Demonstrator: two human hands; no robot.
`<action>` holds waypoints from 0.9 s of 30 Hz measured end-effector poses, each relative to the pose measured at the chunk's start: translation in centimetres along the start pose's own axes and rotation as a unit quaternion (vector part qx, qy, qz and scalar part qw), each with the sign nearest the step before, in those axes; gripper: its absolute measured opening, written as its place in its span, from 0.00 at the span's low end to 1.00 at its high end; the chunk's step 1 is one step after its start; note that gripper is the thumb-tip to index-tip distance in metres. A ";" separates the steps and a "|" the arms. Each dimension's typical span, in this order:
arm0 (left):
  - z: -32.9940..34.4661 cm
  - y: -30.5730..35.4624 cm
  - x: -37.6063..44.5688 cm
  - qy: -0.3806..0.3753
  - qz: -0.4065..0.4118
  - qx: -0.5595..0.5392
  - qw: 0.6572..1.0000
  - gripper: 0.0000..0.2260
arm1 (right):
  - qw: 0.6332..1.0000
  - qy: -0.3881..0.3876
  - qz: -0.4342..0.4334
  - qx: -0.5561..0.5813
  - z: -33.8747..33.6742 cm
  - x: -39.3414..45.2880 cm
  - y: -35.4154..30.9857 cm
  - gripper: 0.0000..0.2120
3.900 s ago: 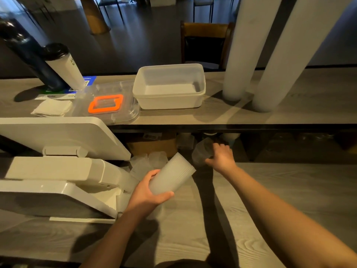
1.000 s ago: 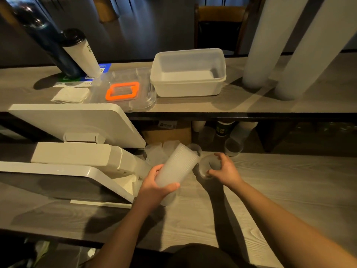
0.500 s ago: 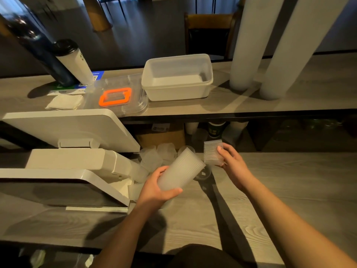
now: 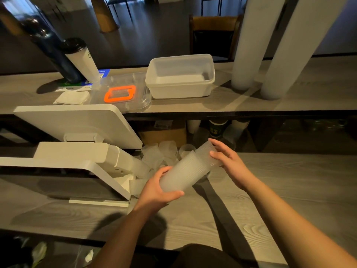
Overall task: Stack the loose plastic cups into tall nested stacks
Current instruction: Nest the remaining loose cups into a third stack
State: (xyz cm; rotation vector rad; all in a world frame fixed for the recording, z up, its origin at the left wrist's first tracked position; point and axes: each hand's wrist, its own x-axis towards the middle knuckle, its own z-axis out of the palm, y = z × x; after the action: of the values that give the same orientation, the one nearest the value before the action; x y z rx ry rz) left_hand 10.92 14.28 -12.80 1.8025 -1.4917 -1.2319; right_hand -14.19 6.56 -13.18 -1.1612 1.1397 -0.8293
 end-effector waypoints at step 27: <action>-1.4 -1.9 2.2 0.011 -0.097 -0.044 0.994 0.36 | 0.929 0.077 0.108 -0.346 1.9 6.7 8.0 0.37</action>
State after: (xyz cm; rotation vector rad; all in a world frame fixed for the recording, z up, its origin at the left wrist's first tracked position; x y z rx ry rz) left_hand 13.02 12.53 -14.42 1.9314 -1.2534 -1.3431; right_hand -11.11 2.69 -22.57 -1.5155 1.7365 -0.3438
